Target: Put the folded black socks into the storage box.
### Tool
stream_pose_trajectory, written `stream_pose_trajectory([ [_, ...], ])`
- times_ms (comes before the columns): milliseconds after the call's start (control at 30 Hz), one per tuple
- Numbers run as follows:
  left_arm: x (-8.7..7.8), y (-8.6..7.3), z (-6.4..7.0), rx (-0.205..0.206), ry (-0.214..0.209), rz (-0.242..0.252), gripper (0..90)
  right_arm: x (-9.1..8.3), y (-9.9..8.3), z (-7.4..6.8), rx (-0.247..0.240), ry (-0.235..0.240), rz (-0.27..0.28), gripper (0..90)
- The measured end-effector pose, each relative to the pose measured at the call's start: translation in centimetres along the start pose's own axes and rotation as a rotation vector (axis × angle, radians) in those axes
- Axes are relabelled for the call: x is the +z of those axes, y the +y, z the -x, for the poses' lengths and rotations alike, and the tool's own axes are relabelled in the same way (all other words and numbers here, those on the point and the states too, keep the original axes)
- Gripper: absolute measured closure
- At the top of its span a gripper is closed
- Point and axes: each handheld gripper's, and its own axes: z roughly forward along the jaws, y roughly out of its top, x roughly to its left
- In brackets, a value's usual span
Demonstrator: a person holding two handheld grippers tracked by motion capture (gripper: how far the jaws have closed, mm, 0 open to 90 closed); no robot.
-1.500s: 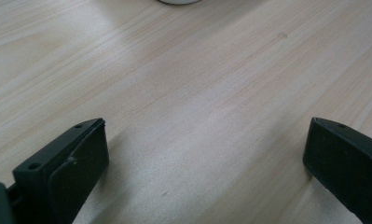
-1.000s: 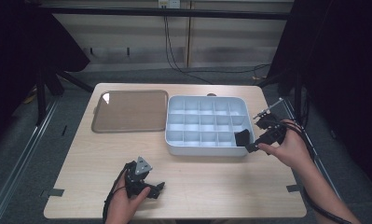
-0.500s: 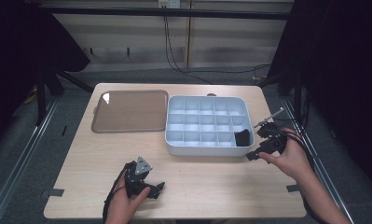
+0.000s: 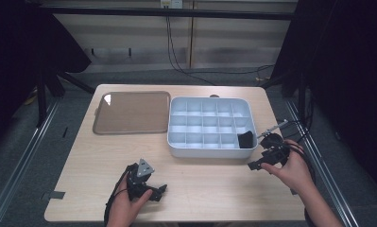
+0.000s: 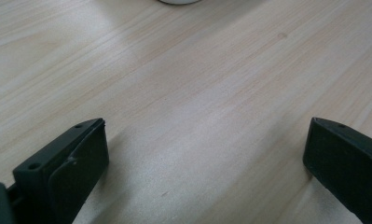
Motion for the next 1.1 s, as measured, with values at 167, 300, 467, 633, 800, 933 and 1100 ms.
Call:
stream_pose_trajectory([
  [167, 0.0, 0.0, 0.0, -0.001, 0.0, 0.0, 0.0, 0.7, -0.7, -0.2, 0.004, -0.004, 0.013, 23.4],
  [300, 0.0, 0.0, 0.0, 0.0, 0.0, 0.0, 0.0, 1.4, -1.4, -0.3, 0.02, 0.005, 0.042, 23.5],
  [467, 0.0, 0.0, 0.0, 0.0, 0.0, 0.001, 0.0, 2.3, -2.3, -0.4, 0.039, 0.016, 0.048, 23.6],
  [633, 0.0, 0.0, 0.0, 0.0, 0.0, 0.001, 0.0, 3.2, -3.0, -0.3, 0.048, 0.022, 0.069, 23.8],
  [800, 0.0, 0.0, 0.0, 0.0, 0.0, 0.0, 0.0, 3.6, -3.5, -0.4, 0.05, 0.012, 0.1, 24.4],
  [933, 0.0, 0.0, 0.0, 0.0, 0.0, 0.0, 0.0, 4.0, -3.9, -0.5, 0.054, 0.016, 0.12, 24.5],
  [1100, 0.0, 0.0, 0.0, -0.001, 0.0, 0.001, 0.0, 4.8, -4.4, -0.7, 0.059, 0.009, 0.112, 24.7],
])
